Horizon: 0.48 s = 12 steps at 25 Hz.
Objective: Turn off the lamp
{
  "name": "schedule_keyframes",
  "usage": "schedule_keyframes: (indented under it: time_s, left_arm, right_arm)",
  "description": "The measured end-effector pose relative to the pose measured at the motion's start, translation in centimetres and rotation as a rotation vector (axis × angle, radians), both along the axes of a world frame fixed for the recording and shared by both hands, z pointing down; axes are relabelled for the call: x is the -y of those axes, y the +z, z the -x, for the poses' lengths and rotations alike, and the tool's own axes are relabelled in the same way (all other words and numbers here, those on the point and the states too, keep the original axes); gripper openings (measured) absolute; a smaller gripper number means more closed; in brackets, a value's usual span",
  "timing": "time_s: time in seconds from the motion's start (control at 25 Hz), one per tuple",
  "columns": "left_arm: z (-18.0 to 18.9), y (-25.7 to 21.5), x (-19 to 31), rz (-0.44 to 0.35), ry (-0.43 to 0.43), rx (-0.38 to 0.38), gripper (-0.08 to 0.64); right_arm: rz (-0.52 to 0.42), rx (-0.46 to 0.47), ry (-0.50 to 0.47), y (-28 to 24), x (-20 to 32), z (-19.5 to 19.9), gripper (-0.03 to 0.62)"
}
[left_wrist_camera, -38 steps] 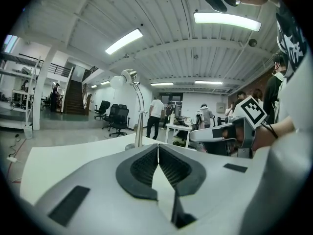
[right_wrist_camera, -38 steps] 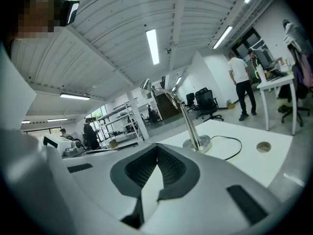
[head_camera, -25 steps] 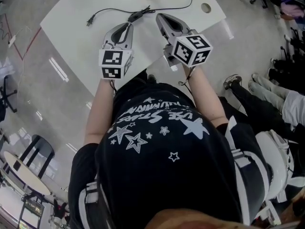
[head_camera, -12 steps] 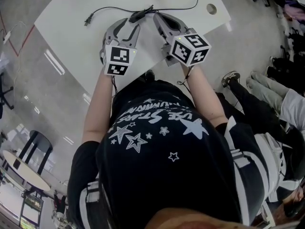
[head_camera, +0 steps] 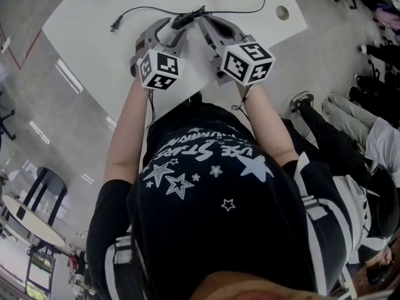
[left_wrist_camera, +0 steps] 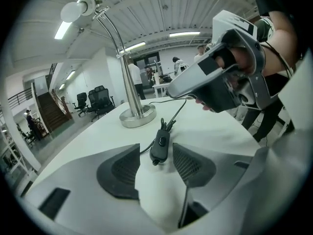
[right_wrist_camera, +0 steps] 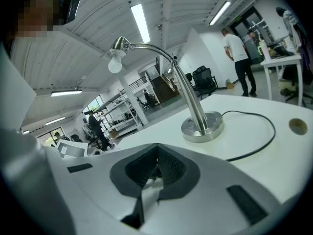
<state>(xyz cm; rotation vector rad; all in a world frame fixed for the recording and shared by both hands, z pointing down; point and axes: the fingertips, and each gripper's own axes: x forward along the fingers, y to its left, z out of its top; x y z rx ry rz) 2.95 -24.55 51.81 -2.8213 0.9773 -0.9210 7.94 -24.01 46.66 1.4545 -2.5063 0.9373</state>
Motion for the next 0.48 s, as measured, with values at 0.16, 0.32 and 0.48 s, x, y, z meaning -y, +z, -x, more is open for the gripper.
schedule_keyframes:
  time_s: [0.16,0.32,0.48]
  left_arm:
    - [-0.7,0.7,-0.1,-0.015,0.020,0.018,0.202]
    - [-0.6,1.6,0.6,-0.010,0.035,0.029,0.202]
    - [-0.2,1.8,1.4,-0.017,0.026,0.032,0.201]
  right_arm:
    - [0.005,0.001,0.001,0.3,-0.3,-0.2,0.005]
    - [0.020,-0.001,0.006,0.9,0.4,0.0,0.005]
    - [0.030,-0.007,0.008,1.4,1.1,0.2,0.005]
